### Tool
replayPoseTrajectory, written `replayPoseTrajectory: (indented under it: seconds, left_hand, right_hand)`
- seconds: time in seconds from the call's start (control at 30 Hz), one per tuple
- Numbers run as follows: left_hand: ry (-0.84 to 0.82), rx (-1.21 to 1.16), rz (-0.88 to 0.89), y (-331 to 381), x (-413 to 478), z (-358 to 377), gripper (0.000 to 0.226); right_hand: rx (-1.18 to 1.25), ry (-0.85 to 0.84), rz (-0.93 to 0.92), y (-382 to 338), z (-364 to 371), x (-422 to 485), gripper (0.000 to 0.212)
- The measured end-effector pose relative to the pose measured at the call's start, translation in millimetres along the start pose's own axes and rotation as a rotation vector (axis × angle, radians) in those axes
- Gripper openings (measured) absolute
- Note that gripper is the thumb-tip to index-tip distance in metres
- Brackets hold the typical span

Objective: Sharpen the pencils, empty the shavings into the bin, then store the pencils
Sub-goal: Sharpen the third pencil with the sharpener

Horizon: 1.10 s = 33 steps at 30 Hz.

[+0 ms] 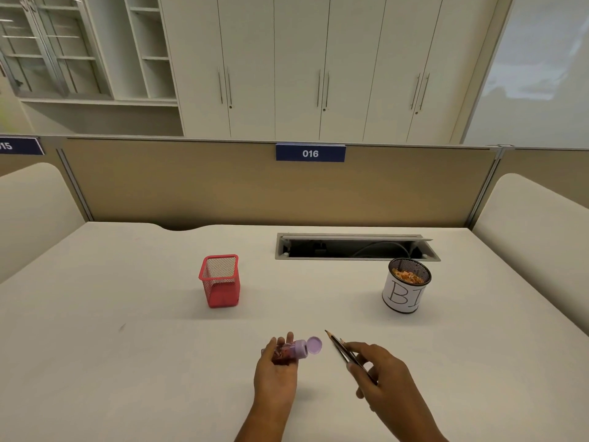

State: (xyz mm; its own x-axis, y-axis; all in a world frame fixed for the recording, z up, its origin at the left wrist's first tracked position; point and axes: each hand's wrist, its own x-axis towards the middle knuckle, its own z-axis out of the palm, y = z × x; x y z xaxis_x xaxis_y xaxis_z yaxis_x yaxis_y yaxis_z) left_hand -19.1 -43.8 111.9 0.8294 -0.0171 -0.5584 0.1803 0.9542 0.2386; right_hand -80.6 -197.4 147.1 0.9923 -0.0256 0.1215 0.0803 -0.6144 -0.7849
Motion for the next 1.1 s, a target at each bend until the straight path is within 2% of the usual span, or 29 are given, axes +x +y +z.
replayPoseTrajectory:
  seconds: [0.07, 0.13, 0.17, 0.23, 0.3, 0.37, 0.57, 0.73, 0.83, 1.1]
  left_hand:
    - [-0.003, 0.050, -0.007, -3, -5, 3, 0.023]
    - [0.009, 0.084, -0.032, -6, -7, 7, 0.022]
    - [0.008, 0.099, -0.052, -9, -7, 8, 0.021]
    - [-0.008, 0.132, -0.084, -12, -8, 11, 0.018]
    - [-0.015, 0.148, -0.109, -15, -8, 12, 0.017]
    - [-0.009, 0.142, -0.130, -16, -10, 13, 0.016]
    - [-0.026, 0.079, -0.132, -14, -6, 8, 0.020]
    - [-0.060, 0.060, -0.105, -11, 0, 4, 0.021]
    - [-0.075, 0.030, -0.095, -8, 1, 6, 0.022]
    - [-0.069, -0.015, -0.106, -6, -5, 12, 0.021]
  right_hand:
    - [-0.037, 0.003, -0.015, 1, 0, 0, 0.031]
    - [-0.056, 0.025, -0.012, 0, 2, 1, 0.022]
    - [-0.063, 0.045, -0.021, -1, 3, 2, 0.024]
    - [-0.112, 0.089, -0.075, 2, 6, 4, 0.042]
    - [-0.150, 0.107, -0.106, 4, 8, 5, 0.040]
    - [-0.162, 0.131, -0.112, 5, 9, 6, 0.027]
    - [-0.165, 0.167, -0.115, 8, 13, 4, 0.037]
    - [-0.149, 0.180, -0.135, 10, 14, 2, 0.029]
    - [-0.169, 0.189, -0.167, 13, 14, 1, 0.034]
    - [-0.342, 0.220, -0.208, 21, 15, 2, 0.034]
